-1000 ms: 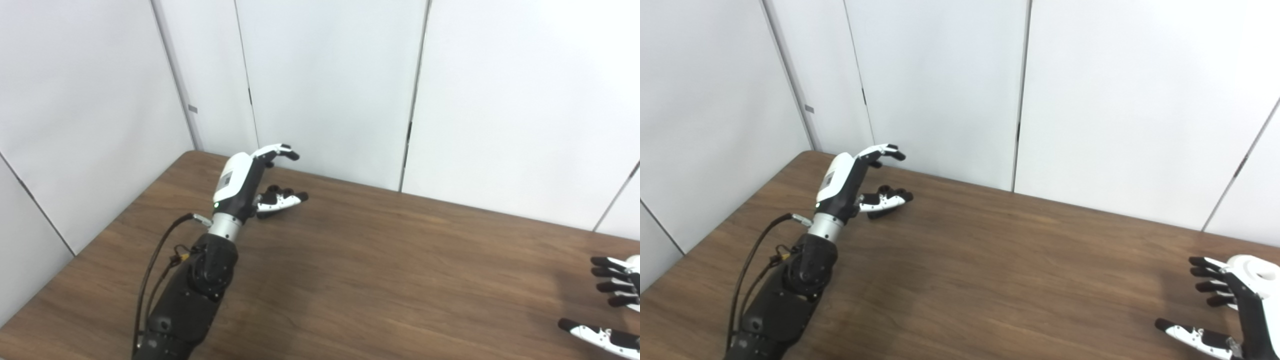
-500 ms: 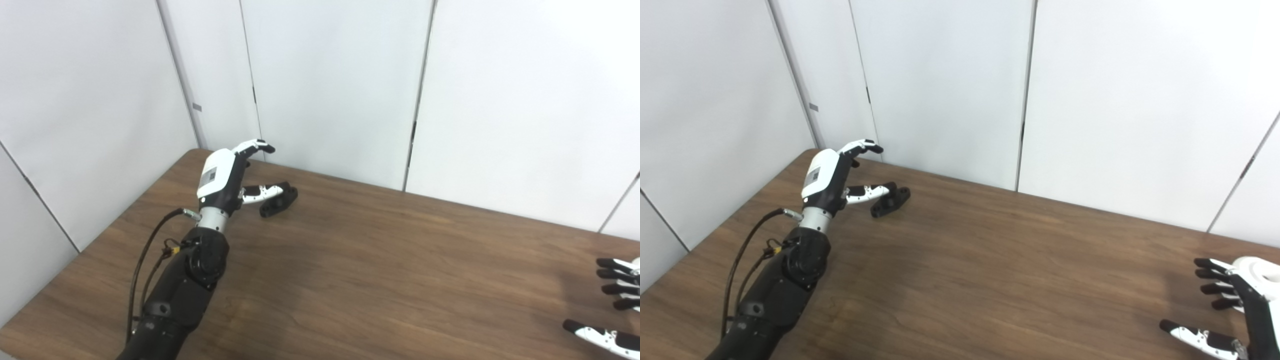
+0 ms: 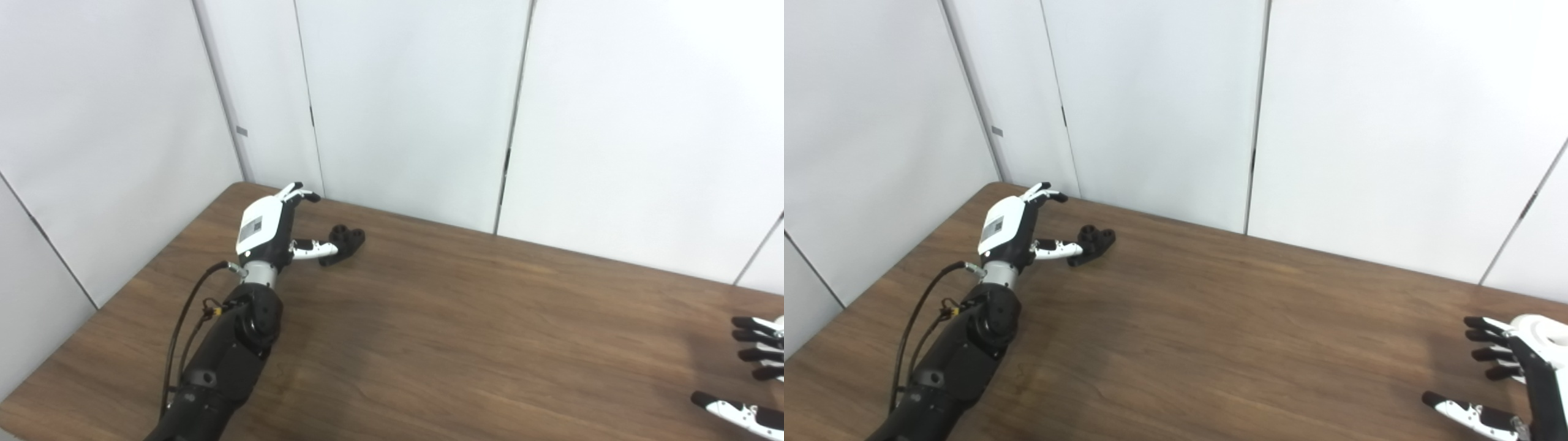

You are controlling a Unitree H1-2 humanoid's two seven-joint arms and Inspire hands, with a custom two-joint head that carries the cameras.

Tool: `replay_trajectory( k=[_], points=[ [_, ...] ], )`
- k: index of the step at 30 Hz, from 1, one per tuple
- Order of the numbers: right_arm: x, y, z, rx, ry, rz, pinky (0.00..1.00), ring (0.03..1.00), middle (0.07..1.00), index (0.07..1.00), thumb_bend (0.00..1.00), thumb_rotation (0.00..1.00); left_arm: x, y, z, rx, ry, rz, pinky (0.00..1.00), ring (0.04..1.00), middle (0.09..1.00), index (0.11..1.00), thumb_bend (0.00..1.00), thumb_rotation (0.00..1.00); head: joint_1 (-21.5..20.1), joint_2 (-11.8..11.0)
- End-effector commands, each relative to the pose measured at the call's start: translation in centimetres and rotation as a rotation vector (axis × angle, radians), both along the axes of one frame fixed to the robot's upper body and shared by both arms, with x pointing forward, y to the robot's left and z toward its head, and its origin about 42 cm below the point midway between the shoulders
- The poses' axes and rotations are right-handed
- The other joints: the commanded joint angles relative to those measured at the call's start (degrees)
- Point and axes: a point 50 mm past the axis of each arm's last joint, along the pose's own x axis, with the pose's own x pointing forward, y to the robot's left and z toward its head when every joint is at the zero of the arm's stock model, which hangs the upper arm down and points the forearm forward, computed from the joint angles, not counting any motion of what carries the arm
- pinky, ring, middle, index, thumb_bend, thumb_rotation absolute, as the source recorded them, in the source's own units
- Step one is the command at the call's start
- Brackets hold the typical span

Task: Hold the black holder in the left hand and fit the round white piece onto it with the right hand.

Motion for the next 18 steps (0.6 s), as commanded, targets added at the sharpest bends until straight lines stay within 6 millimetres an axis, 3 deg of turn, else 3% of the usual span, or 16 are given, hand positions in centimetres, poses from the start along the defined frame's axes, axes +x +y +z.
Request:
replay_trajectory(
  k=[1,10,18],
  points=[
    [0.6,-0.3,2.0,-0.010,-0.091,0.018,0.50,0.614,0.692,0.723,0.72,0.00,1.3,0.8,3.2,0.043,-0.058,0.006,0.73,0.913,0.939,0.736,1.00,0.30,-0.1,0.1],
    [0.5,-0.5,2.2,-0.014,-0.090,0.018,0.48,0.603,0.687,0.722,0.71,0.04,2.1,1.4,1.5,0.081,0.017,0.043,0.75,0.930,0.951,0.756,1.00,0.39,-0.1,0.5],
    [0.5,-0.6,2.2,-0.018,-0.086,0.017,0.47,0.603,0.688,0.724,0.71,0.06,2.8,0.7,-0.6,0.054,0.038,0.044,0.76,0.922,0.926,0.742,1.00,0.40,-0.1,0.8]
  ],
)
